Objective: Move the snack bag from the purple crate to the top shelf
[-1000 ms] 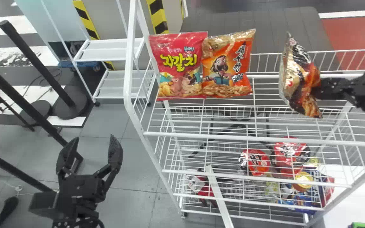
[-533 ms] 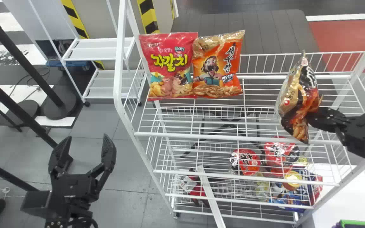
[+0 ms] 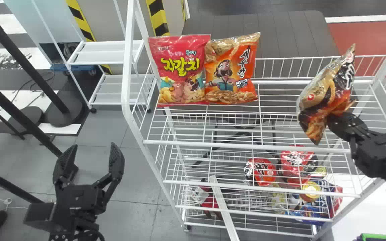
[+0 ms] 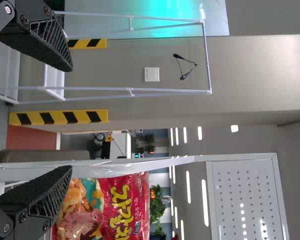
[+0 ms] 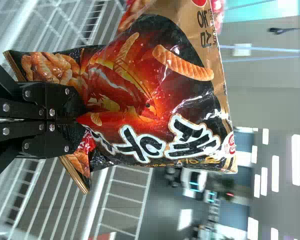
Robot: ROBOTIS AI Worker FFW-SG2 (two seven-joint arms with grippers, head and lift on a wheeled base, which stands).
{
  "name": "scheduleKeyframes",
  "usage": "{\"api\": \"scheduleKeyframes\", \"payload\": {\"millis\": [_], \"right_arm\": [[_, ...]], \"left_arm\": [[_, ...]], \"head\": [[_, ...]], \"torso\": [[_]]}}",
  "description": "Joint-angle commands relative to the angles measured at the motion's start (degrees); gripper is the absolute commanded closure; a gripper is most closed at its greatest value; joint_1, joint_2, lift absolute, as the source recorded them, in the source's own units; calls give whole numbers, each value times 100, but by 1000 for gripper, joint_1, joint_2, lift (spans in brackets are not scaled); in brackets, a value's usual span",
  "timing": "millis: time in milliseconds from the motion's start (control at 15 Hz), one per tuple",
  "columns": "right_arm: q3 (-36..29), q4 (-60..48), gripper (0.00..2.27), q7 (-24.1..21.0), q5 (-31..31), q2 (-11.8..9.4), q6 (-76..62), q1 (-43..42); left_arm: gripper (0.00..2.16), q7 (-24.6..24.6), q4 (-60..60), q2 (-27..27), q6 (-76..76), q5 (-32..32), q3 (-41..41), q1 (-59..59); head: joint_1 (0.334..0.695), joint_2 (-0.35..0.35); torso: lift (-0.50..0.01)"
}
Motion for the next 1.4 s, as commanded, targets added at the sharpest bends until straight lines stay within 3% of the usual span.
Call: {"api": "scheduleKeyframes", "payload": {"millis": [0,200,400,800,1333], "right_arm": [[272,308,2223,-431,-302,6,-704,66],[720,932,2223,-1274,-381,6,-1495,-31],[1045,1723,2223,-1951,-838,6,-2268,-321],[1423,2628,2223,-3006,-1735,6,-2813,-892],[1625,3446,2223,-3006,-3167,6,-2479,-1833]], "left_arm": [[130,-1,-9,1,0,0,-21,6],[130,8,-9,27,0,0,-21,6],[130,8,-9,36,0,0,-30,6],[134,8,26,53,-18,0,-57,-3],[134,8,97,53,-18,0,-74,-56]], "head": [[695,180],[695,200],[695,217],[695,213],[695,192]], "torso": [[3],[3],[3],[3],[3]]}}
